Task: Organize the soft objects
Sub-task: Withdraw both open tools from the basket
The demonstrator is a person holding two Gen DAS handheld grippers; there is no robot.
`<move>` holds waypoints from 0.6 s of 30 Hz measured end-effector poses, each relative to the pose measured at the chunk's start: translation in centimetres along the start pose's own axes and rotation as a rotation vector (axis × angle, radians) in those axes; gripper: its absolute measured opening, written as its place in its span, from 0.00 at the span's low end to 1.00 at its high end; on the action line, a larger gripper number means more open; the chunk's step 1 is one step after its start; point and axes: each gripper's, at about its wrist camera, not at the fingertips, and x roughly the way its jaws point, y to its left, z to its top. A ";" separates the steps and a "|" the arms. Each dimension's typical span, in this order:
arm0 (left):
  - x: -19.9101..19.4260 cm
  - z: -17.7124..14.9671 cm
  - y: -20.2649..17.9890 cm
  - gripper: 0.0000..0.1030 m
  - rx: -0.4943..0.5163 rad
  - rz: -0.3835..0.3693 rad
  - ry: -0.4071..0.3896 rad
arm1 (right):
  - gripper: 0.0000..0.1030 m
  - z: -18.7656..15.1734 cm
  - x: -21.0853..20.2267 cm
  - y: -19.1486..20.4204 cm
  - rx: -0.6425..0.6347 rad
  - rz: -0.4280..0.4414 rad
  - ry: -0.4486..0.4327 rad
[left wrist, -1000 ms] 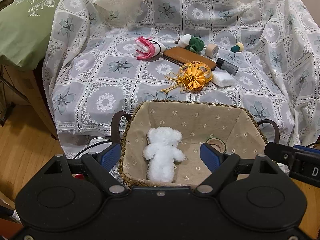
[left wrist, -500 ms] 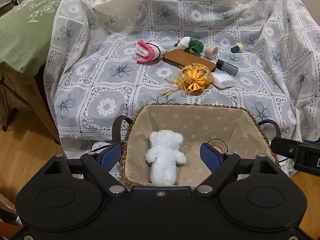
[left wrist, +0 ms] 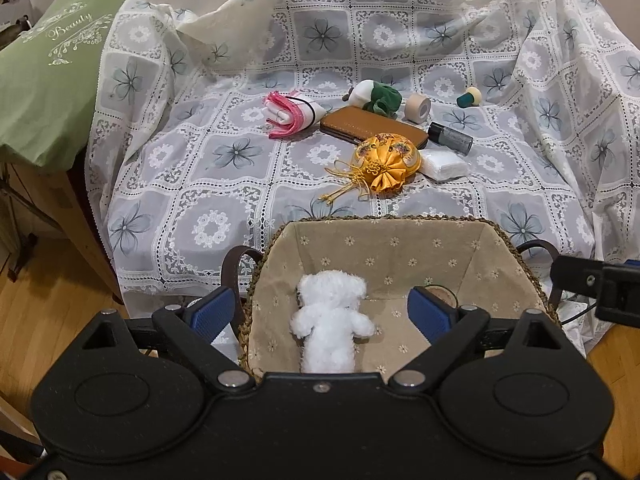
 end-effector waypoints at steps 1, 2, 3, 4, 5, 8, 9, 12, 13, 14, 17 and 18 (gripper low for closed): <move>0.0 0.1 -0.1 0.89 0.002 0.001 -0.002 | 0.90 0.1 0.0 0.0 0.002 0.001 -0.007; 0.1 0.2 -0.1 0.90 0.005 0.002 -0.004 | 0.96 0.2 0.0 -0.1 0.006 0.001 -0.013; 0.1 0.4 -0.1 0.91 0.008 0.002 -0.006 | 0.99 0.4 0.1 -0.2 0.012 -0.003 -0.022; 0.2 0.6 -0.1 0.93 0.011 0.002 -0.009 | 1.00 0.6 0.1 -0.2 0.018 -0.010 -0.030; 0.3 0.8 -0.1 0.93 0.014 0.003 -0.013 | 1.00 0.7 0.2 -0.3 0.020 -0.015 -0.035; 0.6 1.5 -0.1 0.93 0.019 0.005 -0.024 | 1.00 1.4 0.5 -0.5 0.024 -0.019 -0.051; 0.7 1.8 -0.1 0.93 0.021 0.003 -0.028 | 1.00 1.6 0.6 -0.6 0.025 -0.017 -0.055; 1.0 2.5 -0.2 0.94 0.027 0.001 -0.040 | 1.00 2.2 0.9 -0.6 0.025 -0.022 -0.083; 1.1 2.7 -0.2 0.95 0.029 -0.001 -0.042 | 1.00 2.5 1.1 -0.6 0.015 -0.028 -0.089; 1.2 2.9 -0.3 0.95 0.031 -0.002 -0.044 | 1.00 2.7 1.2 -0.4 0.006 -0.033 -0.093; 1.7 3.5 -0.5 0.97 0.043 -0.005 -0.049 | 1.00 3.4 1.7 -0.2 -0.017 -0.041 -0.106; 2.0 3.7 -0.7 0.97 0.049 -0.007 -0.049 | 1.00 3.6 1.9 -0.1 -0.021 -0.042 -0.109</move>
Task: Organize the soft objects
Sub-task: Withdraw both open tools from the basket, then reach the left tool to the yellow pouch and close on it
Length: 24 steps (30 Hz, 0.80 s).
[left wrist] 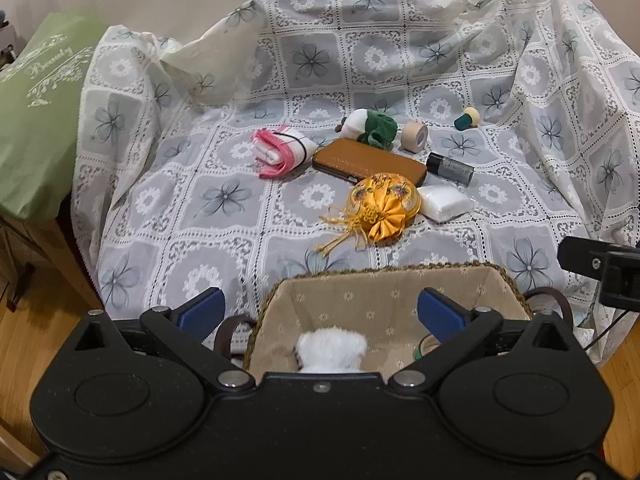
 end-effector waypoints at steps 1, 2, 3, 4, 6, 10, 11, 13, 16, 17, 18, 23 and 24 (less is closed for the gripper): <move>0.2 0.2 -0.1 0.97 0.003 -0.001 0.001 | 1.00 0.2 0.3 0.0 -0.003 0.004 0.000; 0.5 0.4 -0.2 0.97 0.007 -0.004 0.003 | 1.00 0.3 0.5 0.0 -0.006 0.010 0.004; 0.8 0.6 -0.3 0.97 0.011 -0.007 0.005 | 1.00 0.5 0.9 0.0 -0.007 0.016 0.012; 1.1 0.8 -0.5 0.97 0.014 -0.012 0.008 | 1.00 0.7 1.3 0.0 -0.001 0.023 0.018; 1.8 1.4 -0.7 0.97 0.021 -0.019 0.013 | 1.00 1.1 2.1 -0.2 0.021 0.028 0.030; 3.3 2.5 -1.0 0.97 0.037 -0.024 0.028 | 1.00 1.8 3.7 -1.1 0.077 0.047 0.066; 3.7 2.7 -1.1 0.97 0.043 -0.025 0.033 | 1.00 2.0 4.2 -1.4 0.090 0.046 0.074; 4.6 3.3 -1.2 0.97 0.051 -0.026 0.044 | 1.00 2.3 5.1 -1.7 0.095 0.037 0.086; 6.3 4.1 -1.3 0.97 0.061 -0.032 0.065 | 0.99 2.7 6.4 -1.9 0.088 0.029 0.103; 6.8 4.4 -1.3 0.97 0.062 -0.033 0.071 | 0.99 2.9 6.9 -1.9 0.087 0.026 0.109; 7.4 4.6 -1.4 0.97 0.065 -0.034 0.079 | 0.99 3.0 7.4 -2.0 0.086 0.024 0.116; 10.0 5.7 -2.2 0.96 0.092 -0.060 0.102 | 0.95 3.6 9.6 -2.4 0.097 0.021 0.157; 10.4 5.9 -2.4 0.96 0.102 -0.064 0.101 | 0.93 3.6 10.0 -2.4 0.099 0.020 0.166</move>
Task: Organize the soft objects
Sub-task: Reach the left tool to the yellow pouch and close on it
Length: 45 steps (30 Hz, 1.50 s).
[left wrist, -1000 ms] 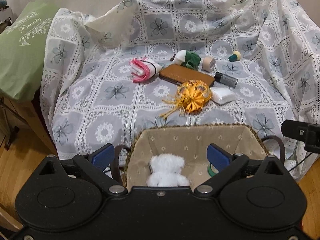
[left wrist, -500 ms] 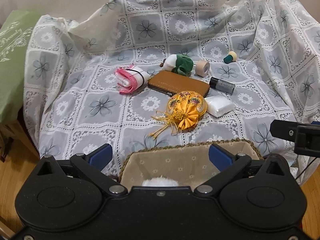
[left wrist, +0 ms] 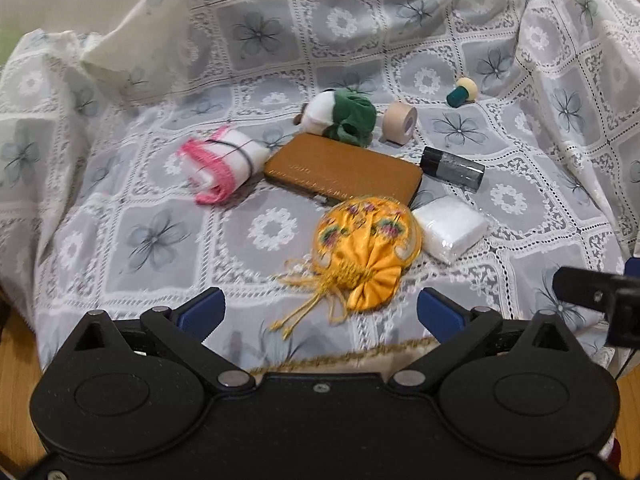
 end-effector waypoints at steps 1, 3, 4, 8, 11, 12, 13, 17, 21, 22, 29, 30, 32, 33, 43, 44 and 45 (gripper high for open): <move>0.4 0.3 -0.2 0.96 0.009 -0.004 0.000 | 0.91 0.1 0.4 -0.1 0.001 0.000 0.010; 1.2 0.8 -0.5 0.96 0.022 -0.013 0.003 | 0.91 0.2 1.0 -0.2 0.002 0.001 0.025; 1.7 1.0 -0.6 0.96 0.022 -0.022 0.008 | 0.90 0.2 1.4 -0.2 0.002 0.001 0.033; 3.3 1.7 -0.6 0.96 0.002 -0.048 0.037 | 0.88 0.2 2.5 -0.1 -0.001 -0.005 0.057; 4.4 2.0 -0.5 0.96 -0.015 -0.062 0.061 | 0.87 0.2 3.2 -0.2 0.003 -0.003 0.073; 4.7 2.0 -0.5 0.96 -0.017 -0.066 0.069 | 0.87 0.2 3.3 -0.3 0.009 0.000 0.074; 5.0 2.1 -0.5 0.96 -0.019 -0.071 0.078 | 0.87 0.2 3.4 -0.3 0.014 0.003 0.074; 5.8 2.4 -0.7 0.96 -0.027 -0.071 0.091 | 0.87 0.1 3.7 -0.7 0.029 0.012 0.077; 6.8 2.6 -0.5 0.96 -0.048 -0.080 0.112 | 0.87 0.1 4.0 -1.1 0.031 0.015 0.078; 7.0 2.7 -0.5 0.96 -0.053 -0.084 0.116 | 0.87 0.1 4.0 -1.2 0.034 0.016 0.078; 7.9 2.6 -0.3 0.96 -0.074 -0.108 0.150 | 0.87 0.1 4.1 -1.7 0.050 0.025 0.076; 7.8 2.6 -0.2 0.95 -0.079 -0.107 0.145 | 0.87 0.1 4.1 -1.7 0.050 0.027 0.074; 7.5 2.6 0.0 0.90 -0.087 -0.107 0.128 | 0.87 0.0 4.1 -1.6 0.047 0.029 0.074; 7.3 2.6 0.2 0.82 -0.092 -0.120 0.124 | 0.87 0.0 4.2 -1.5 0.044 0.030 0.076; 5.7 2.6 2.9 0.69 -0.150 -0.118 0.133 | 0.83 0.6 4.7 0.2 -0.021 0.045 0.076; 5.6 2.6 3.3 0.69 -0.150 -0.096 0.136 | 0.83 0.8 4.8 0.5 -0.034 0.049 0.075; 5.5 2.5 3.7 0.69 -0.151 -0.073 0.134 | 0.83 0.9 4.9 0.8 -0.048 0.054 0.074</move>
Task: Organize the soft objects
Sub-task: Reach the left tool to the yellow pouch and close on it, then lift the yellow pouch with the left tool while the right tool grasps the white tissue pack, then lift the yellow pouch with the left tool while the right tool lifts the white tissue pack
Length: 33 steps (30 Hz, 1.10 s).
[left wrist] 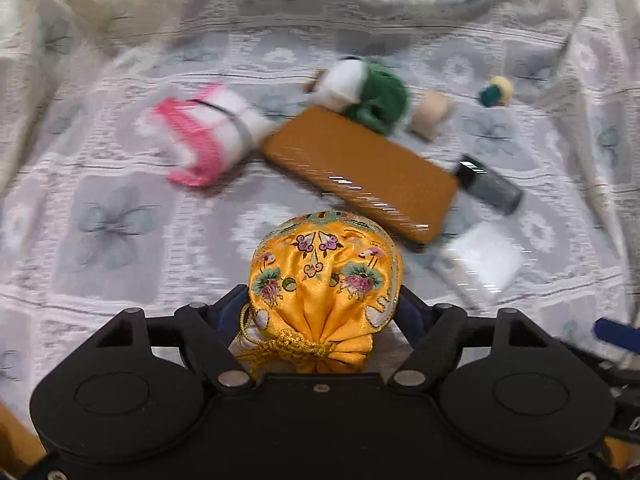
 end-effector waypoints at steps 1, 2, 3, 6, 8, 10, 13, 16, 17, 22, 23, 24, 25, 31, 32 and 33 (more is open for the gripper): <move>-0.1 0.0 0.5 0.69 -0.004 0.020 -0.005 | 0.83 0.2 0.2 0.4 -0.018 0.007 0.001; -0.1 0.0 1.0 0.69 -0.007 0.042 -0.007 | 0.83 0.5 0.4 0.8 -0.035 0.015 0.002; -0.1 0.1 1.3 0.69 -0.007 0.062 -0.010 | 0.83 0.7 0.7 1.2 -0.053 0.022 0.004; 0.3 0.1 2.0 0.69 0.008 0.107 -0.022 | 0.82 1.5 1.6 2.5 -0.098 0.043 -0.001; 0.8 0.1 2.3 0.70 0.001 0.107 -0.014 | 0.82 2.2 2.5 3.2 -0.122 0.049 0.000; 1.4 0.1 2.8 0.72 -0.020 0.088 -0.005 | 0.82 2.7 3.6 3.7 -0.146 0.042 0.007; 2.0 0.3 3.3 0.76 -0.035 0.062 -0.008 | 0.82 3.3 5.0 4.2 -0.169 0.035 0.020; 2.5 0.5 3.8 0.80 -0.043 0.043 -0.009 | 0.82 3.7 6.3 4.4 -0.183 0.030 0.039; 2.6 0.6 4.0 0.80 -0.045 0.039 -0.011 | 0.82 3.8 6.7 4.5 -0.187 0.028 0.044; 2.9 0.9 4.4 0.88 -0.065 0.024 -0.018 | 0.82 4.2 8.2 4.7 -0.195 0.020 0.058; 3.0 0.9 4.5 0.88 -0.067 0.022 -0.019 | 0.82 4.2 8.5 4.7 -0.193 0.020 0.060; 3.0 1.0 4.5 0.88 -0.068 0.022 -0.019 | 0.82 4.2 8.7 4.7 -0.192 0.020 0.061; 3.1 1.0 4.5 0.89 -0.068 0.022 -0.020 | 0.83 4.3 8.8 4.7 -0.192 0.019 0.061; 3.1 0.9 4.3 0.85 -0.066 0.026 -0.029 | 0.85 4.4 9.1 4.6 -0.181 0.017 0.049; 3.1 0.9 4.3 0.83 -0.066 0.023 -0.031 | 0.86 4.4 9.1 4.6 -0.175 0.020 0.048; 3.0 0.9 4.3 0.77 -0.066 0.018 -0.034 | 0.87 4.4 9.1 4.5 -0.167 0.026 0.048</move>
